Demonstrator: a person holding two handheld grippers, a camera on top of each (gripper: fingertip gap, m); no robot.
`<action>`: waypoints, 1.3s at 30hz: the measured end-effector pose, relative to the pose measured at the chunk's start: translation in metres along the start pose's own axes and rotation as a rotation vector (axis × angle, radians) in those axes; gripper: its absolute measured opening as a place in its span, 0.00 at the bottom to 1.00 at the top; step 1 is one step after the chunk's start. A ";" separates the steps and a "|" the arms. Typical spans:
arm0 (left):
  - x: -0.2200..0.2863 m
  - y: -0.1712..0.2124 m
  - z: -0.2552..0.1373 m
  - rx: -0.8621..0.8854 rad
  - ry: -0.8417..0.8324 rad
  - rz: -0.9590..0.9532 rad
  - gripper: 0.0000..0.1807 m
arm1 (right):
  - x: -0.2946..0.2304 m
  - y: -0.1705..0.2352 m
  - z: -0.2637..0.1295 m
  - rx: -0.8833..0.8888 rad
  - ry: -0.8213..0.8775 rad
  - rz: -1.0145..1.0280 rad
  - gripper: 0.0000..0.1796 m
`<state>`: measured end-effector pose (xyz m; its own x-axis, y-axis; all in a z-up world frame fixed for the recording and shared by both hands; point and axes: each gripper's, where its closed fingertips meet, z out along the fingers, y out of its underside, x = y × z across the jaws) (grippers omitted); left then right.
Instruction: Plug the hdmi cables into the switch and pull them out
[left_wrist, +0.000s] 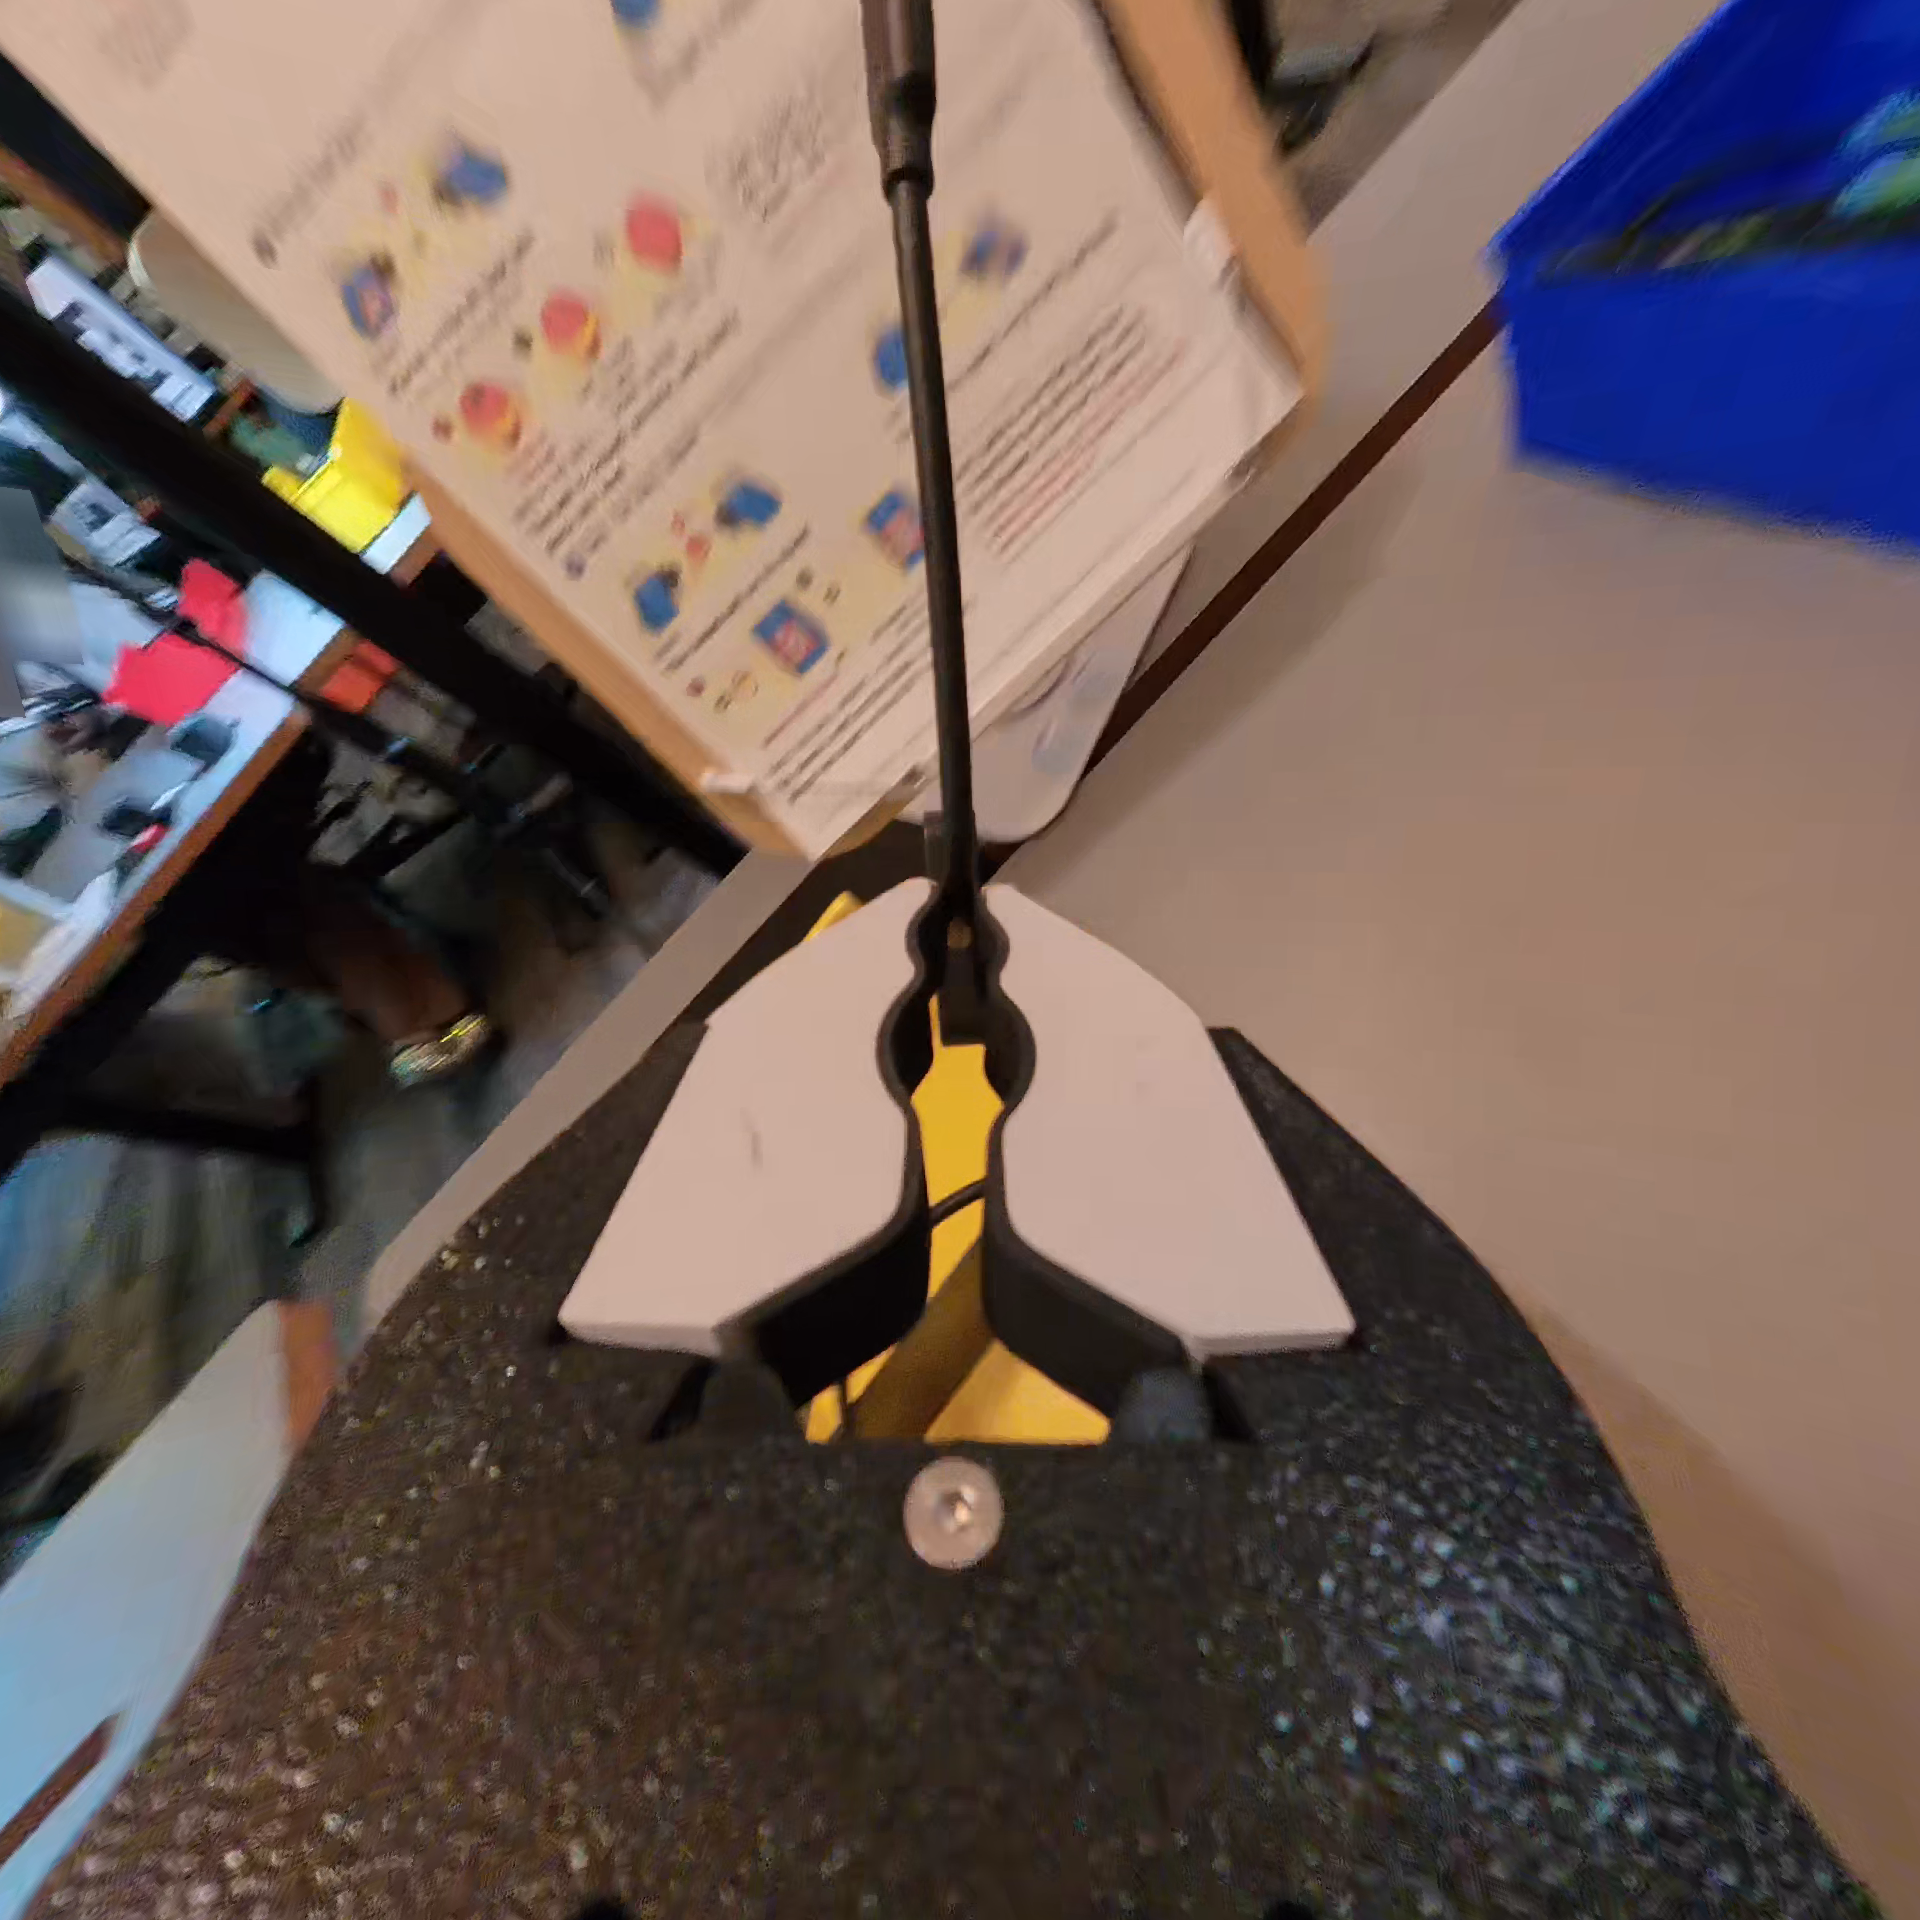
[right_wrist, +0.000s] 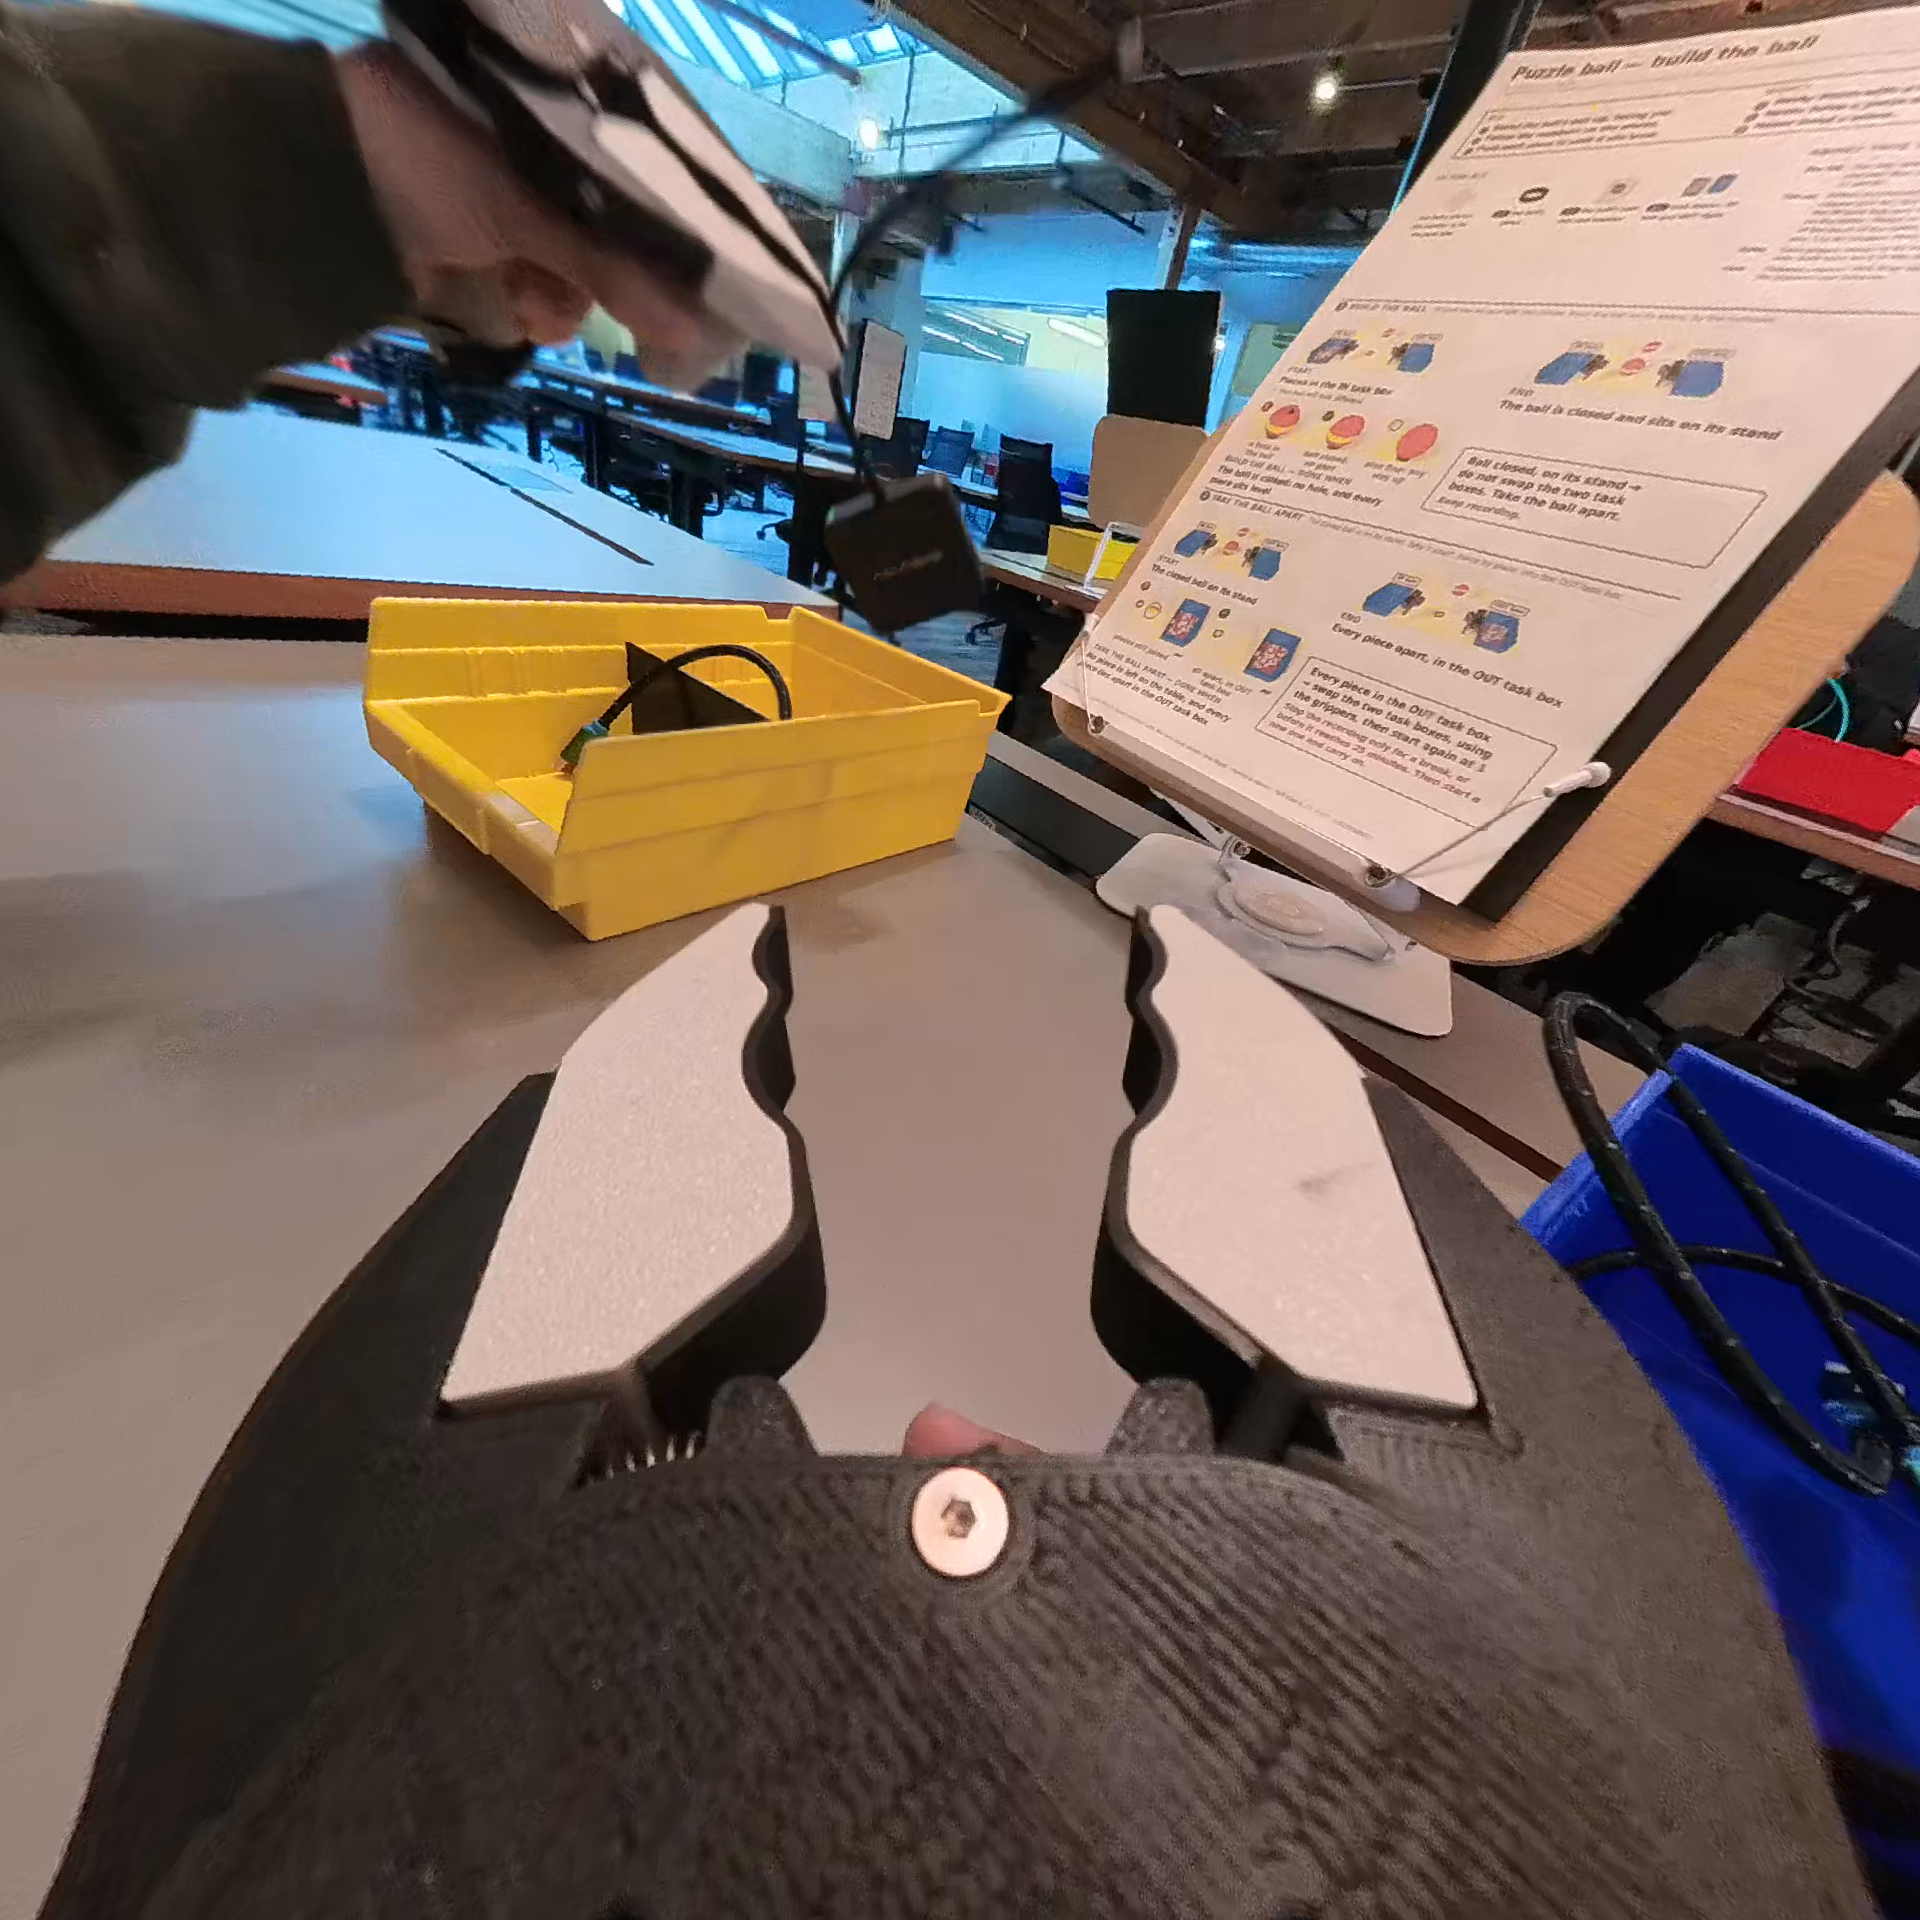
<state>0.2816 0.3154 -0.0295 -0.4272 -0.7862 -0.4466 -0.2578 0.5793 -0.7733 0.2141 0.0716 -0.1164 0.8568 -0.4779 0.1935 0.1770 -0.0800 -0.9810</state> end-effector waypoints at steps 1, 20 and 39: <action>0.012 -0.014 -0.011 0.049 0.052 -0.026 0.02 | -0.002 -0.001 0.002 0.006 0.004 0.004 0.36; 0.206 -0.064 -0.123 0.473 0.979 -0.166 0.02 | -0.097 -0.041 -0.014 0.215 -0.493 -0.015 0.16; 0.232 -0.021 -0.072 0.301 0.685 -0.016 0.27 | -0.068 -0.064 -0.036 0.266 -0.578 0.264 0.08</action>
<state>0.1255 0.1358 -0.0844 -0.8948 -0.4271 -0.1300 -0.0621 0.4075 -0.9111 0.1270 0.0778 -0.0672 0.9952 0.0974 -0.0010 -0.0233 0.2280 -0.9734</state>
